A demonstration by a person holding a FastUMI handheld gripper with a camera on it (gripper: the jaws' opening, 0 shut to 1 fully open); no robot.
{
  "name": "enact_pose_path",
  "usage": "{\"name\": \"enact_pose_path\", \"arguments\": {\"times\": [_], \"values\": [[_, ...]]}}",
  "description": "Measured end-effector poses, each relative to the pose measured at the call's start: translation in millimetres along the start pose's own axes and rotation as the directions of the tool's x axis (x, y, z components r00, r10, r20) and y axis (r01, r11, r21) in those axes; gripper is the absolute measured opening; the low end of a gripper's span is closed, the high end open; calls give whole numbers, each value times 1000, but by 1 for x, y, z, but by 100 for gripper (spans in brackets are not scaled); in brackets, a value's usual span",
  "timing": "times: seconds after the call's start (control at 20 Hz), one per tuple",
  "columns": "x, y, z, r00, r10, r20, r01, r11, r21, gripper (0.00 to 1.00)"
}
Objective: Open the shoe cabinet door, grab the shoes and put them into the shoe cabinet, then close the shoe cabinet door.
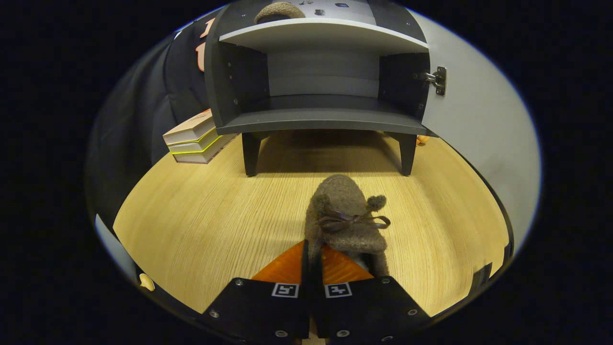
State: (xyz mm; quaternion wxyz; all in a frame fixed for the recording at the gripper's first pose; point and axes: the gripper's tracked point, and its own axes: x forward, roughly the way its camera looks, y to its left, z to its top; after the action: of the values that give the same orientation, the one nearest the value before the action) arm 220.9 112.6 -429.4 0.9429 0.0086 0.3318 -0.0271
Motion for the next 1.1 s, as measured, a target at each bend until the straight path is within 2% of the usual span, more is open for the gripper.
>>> {"name": "enact_pose_path", "arguments": {"times": [0.3,0.5,0.75,1.1], "values": [[-48,-2,21,998,50,26,-51,998,36,5],[-86,1,55,995,62,78,-66,997,46,6],[-124,2,130,982,62,177,-69,997,34,5],[-138,-16,248,953,2,303,-14,999,38,5]]}}
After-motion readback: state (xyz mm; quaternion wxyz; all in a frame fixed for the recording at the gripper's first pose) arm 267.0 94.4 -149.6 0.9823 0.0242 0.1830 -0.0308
